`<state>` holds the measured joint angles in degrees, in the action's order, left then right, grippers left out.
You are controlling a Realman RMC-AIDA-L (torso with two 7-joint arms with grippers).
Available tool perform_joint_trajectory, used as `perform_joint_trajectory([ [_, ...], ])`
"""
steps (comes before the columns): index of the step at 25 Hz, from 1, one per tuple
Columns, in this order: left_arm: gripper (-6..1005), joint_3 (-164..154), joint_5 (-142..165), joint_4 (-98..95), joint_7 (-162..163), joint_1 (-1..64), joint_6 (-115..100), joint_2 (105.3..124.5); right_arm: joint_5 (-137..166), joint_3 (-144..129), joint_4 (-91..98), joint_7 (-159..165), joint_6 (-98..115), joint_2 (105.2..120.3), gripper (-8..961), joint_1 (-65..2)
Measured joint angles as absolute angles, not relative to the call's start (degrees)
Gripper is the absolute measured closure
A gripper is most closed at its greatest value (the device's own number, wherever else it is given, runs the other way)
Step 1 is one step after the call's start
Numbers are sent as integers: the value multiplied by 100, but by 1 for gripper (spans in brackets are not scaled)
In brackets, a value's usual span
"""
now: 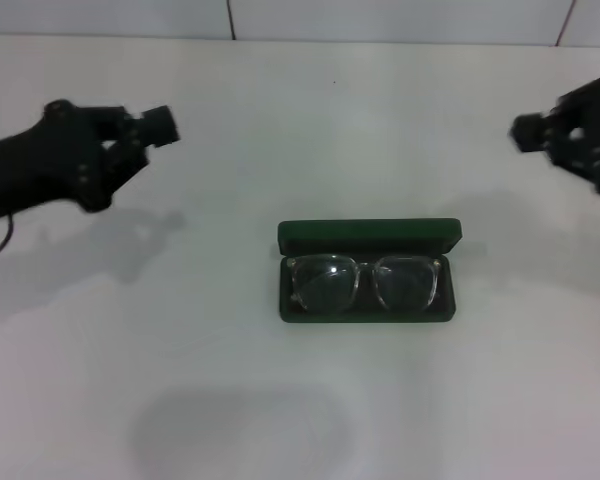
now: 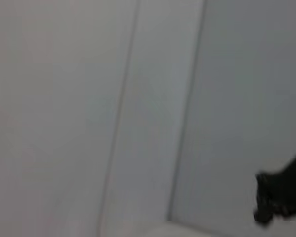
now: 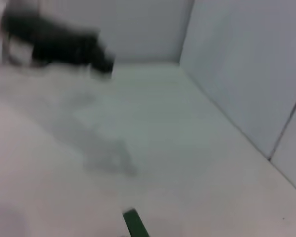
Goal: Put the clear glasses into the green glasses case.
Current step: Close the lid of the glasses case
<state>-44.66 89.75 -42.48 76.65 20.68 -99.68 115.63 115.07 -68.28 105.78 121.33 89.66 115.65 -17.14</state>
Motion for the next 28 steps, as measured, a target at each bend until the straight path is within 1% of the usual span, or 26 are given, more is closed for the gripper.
perform_joint_trajectory([
  [2, 968, -4465, 9357, -4674, 8129, 2286, -9872, 11598, 10863, -6235, 10075, 11726, 9093, 11541, 946, -1556],
  [6, 967, -4498, 10011, -5277, 8949, 2887, -9785, 11595, 10368, -5024, 9297, 11116, 9625, 11535, 905, -1436],
  [10, 955, -4700, 10450, -5285, 9300, 3488, -9776, 11450, 10317, -4148, 8755, 10773, 9943, 11536, 882, -1481],
  [12, 930, -4802, 10716, -5154, 9310, 3706, -9705, 11440, 10296, -3900, 8603, 10649, 9993, 11537, 881, -1473],
  [13, 918, -4816, 10839, -5109, 9295, 3795, -9669, 11457, 10293, -3823, 8550, 10613, 10002, 11536, 880, -1465],
  [17, 868, -4930, 11160, -4937, 9123, 3959, -9460, 11661, 10316, -3629, 8463, 10446, 10019, 11534, 874, -1374],
  [19, 874, -5221, 11300, -4629, 8979, 4138, -9104, 11807, 10325, -3379, 8362, 10347, 10091, 11534, 872, -1340],
  [20, 877, -5221, 11300, -4629, 8979, 4138, -9104, 11807, 10324, -3198, 8257, 10263, 10177, 11535, 871, -1339],
  [24, 882, -5710, 11319, -4202, 8871, 4386, -8565, 11934, 10327, -2760, 7914, 10003, 10387, 11534, 867, -1345],
  [28, 881, -6024, 11236, -3935, 8849, 4583, -8236, 11971, 10328, -2682, 7688, 9828, 10431, 11524, 863, -1310],
])
